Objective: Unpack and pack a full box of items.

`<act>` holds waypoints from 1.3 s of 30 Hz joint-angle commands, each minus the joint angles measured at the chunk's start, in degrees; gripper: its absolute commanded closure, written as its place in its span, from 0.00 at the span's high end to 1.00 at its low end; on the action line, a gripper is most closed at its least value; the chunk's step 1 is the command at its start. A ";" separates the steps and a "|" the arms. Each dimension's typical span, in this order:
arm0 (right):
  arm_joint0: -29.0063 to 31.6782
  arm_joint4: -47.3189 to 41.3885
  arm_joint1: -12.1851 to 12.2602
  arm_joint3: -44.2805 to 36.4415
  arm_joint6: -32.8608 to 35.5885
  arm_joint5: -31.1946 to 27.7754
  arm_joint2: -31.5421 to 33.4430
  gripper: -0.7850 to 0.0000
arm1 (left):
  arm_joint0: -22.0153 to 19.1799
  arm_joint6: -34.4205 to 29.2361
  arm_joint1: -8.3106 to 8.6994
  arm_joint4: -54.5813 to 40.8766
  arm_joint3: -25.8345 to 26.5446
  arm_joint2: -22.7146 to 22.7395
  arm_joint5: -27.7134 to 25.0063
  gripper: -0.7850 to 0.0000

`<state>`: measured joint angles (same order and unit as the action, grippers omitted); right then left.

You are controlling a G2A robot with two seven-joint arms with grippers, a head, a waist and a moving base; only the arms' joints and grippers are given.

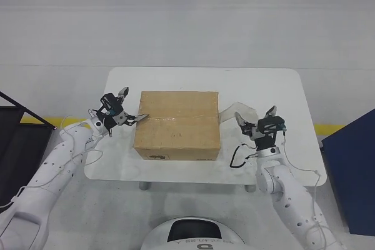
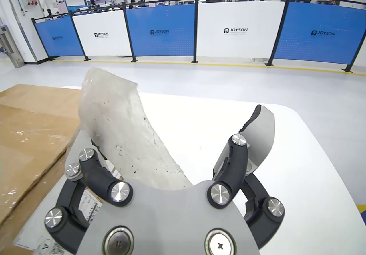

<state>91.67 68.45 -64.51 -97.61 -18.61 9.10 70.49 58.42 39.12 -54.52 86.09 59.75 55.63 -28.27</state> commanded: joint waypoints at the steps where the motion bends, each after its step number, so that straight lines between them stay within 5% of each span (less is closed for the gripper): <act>1: 0.48 1.96 -0.12 -2.37 1.86 1.18 -0.79 1.00 | 0.00 0.00 0.00 0.00 0.00 0.00 0.00 1.00; 14: 0.22 24.06 -2.12 -15.91 12.45 11.18 -13.36 1.00 | 0.00 0.00 0.00 0.00 0.00 0.00 0.00 1.00; 23: -1.01 30.67 -3.42 -18.33 17.35 9.54 -19.02 1.00 | 0.00 0.00 0.00 0.00 0.00 0.00 0.00 1.00; 27: 0.83 27.41 -2.96 -18.48 17.88 5.86 -15.58 1.00 | 0.00 0.00 0.00 0.00 0.00 0.00 0.00 1.00; 32: 6.50 20.13 -1.09 -18.08 14.34 -3.87 -4.66 1.00 | 0.00 0.00 0.00 0.00 0.00 0.00 0.00 1.00; 39: 11.54 13.53 0.31 -12.09 9.82 -10.04 7.86 1.00 | 0.00 0.00 0.00 0.00 0.00 0.00 0.00 1.00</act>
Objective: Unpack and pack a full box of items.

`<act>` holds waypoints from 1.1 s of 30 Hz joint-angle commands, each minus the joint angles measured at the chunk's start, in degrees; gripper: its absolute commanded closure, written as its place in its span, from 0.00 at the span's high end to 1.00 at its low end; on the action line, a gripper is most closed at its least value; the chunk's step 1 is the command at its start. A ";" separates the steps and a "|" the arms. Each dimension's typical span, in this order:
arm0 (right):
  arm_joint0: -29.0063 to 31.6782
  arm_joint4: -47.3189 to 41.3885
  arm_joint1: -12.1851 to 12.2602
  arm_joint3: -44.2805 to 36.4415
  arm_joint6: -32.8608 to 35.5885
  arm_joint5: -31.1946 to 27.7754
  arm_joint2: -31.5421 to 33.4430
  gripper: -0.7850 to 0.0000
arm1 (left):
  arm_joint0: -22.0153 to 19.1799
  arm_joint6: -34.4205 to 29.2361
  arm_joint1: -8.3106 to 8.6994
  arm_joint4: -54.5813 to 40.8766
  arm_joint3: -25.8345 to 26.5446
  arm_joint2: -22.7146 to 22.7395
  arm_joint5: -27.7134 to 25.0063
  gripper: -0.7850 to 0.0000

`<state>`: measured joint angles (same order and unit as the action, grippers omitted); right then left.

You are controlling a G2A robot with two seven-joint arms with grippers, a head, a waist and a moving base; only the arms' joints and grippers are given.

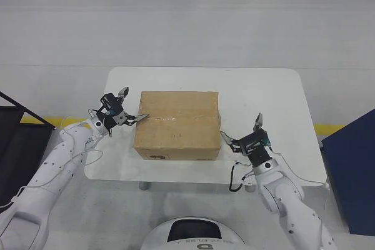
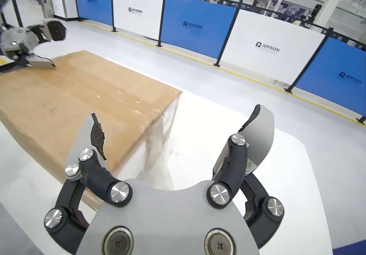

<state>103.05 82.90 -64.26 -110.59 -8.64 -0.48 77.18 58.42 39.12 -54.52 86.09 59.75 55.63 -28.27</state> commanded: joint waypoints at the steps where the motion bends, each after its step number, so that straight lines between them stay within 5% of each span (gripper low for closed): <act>1: 0.27 -1.40 0.13 1.94 -0.26 -0.85 2.13 1.00 | 0.00 0.00 0.00 0.00 0.00 0.00 0.00 1.00; 11: -7.71 8.29 -0.68 12.32 11.10 0.99 -2.92 1.00 | 0.00 0.00 0.00 0.00 0.00 0.00 0.00 1.00; 23: -20.13 10.42 -3.23 20.71 16.18 0.72 -12.78 1.00 | 0.00 0.00 0.00 0.00 0.00 0.00 0.00 1.00; 33: -24.99 -0.50 -4.80 25.69 8.74 1.34 -12.13 1.00 | 0.00 0.00 0.00 0.00 0.00 0.00 0.00 1.00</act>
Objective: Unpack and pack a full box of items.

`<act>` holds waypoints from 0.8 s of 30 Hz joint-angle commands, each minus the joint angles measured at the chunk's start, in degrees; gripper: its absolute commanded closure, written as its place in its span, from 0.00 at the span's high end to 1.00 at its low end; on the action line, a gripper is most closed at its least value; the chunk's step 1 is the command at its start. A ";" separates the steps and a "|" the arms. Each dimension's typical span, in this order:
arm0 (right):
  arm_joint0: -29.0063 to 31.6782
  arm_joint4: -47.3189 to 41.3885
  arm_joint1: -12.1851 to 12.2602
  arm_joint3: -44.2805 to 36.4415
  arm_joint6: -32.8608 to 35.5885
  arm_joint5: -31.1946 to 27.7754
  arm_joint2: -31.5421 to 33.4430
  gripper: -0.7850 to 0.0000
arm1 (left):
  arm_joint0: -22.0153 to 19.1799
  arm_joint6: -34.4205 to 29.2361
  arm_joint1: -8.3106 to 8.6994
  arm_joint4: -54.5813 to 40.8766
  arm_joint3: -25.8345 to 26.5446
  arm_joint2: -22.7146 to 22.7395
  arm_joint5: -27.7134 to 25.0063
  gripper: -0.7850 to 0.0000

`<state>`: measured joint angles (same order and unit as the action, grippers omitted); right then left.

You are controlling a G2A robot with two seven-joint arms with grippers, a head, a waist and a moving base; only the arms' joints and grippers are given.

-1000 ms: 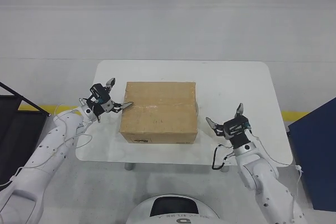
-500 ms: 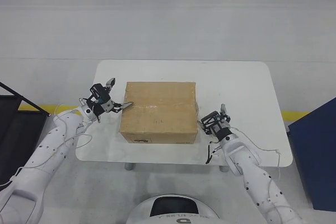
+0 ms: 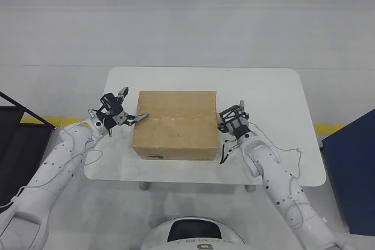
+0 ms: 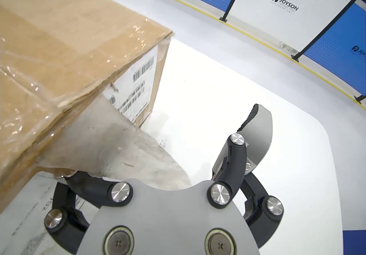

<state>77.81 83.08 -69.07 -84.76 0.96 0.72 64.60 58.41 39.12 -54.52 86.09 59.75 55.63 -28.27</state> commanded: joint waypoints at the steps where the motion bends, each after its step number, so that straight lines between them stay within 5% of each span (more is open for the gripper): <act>1: 0.69 -1.39 0.02 -0.41 -1.98 0.28 1.03 1.00 | 0.00 0.00 0.00 0.00 0.00 0.00 0.00 1.00; 13: 9.05 -5.30 0.54 -9.37 -9.13 1.14 6.66 1.00 | 0.00 0.00 0.00 0.00 0.00 0.00 0.00 1.00; 24: 10.52 4.49 -1.31 -20.16 -4.03 20.30 0.89 1.00 | 0.00 0.00 0.00 0.00 0.00 0.00 0.00 1.00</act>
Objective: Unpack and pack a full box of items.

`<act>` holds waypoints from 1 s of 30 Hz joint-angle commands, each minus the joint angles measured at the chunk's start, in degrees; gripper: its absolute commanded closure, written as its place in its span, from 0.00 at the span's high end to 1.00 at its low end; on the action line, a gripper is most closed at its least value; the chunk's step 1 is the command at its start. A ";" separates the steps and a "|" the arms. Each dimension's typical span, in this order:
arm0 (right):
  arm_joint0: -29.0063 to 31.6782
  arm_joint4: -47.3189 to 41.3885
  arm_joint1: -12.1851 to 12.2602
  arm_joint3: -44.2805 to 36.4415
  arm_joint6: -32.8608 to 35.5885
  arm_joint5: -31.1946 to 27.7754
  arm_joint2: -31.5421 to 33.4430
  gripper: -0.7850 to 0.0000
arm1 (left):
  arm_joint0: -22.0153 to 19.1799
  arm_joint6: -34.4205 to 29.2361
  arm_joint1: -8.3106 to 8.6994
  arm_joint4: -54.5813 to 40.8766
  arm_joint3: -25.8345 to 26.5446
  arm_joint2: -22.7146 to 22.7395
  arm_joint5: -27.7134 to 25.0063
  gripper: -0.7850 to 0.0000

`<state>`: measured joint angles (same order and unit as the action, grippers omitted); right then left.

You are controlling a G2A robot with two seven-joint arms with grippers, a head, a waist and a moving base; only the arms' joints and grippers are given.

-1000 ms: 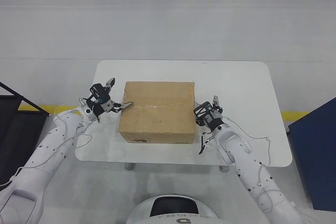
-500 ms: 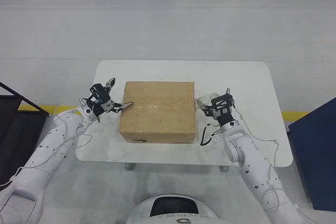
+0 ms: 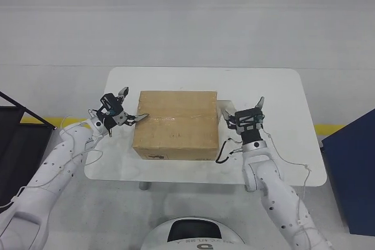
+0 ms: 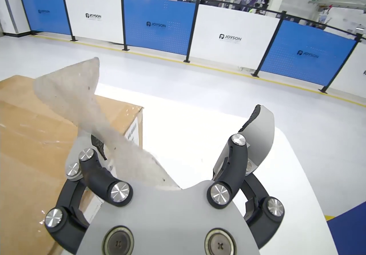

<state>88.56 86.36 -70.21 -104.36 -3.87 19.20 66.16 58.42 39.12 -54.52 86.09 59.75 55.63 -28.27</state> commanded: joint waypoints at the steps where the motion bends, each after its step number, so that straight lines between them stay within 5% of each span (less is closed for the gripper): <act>1: -0.69 2.73 -0.41 -1.13 2.00 3.38 -1.67 1.00 | 0.00 0.00 0.00 0.00 0.00 0.00 0.00 1.00; 21: -16.60 27.00 -9.08 5.03 24.20 9.88 -30.85 1.00 | 0.00 0.00 0.00 0.00 0.00 0.00 0.00 1.00; 30: -17.94 29.52 -12.70 5.15 28.27 6.91 -36.47 1.00 | 0.00 0.00 0.00 0.00 0.00 0.00 0.00 1.00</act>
<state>70.60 117.28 -82.73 -98.81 23.99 27.65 29.78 58.42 39.12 -54.52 86.09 59.75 55.63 -28.27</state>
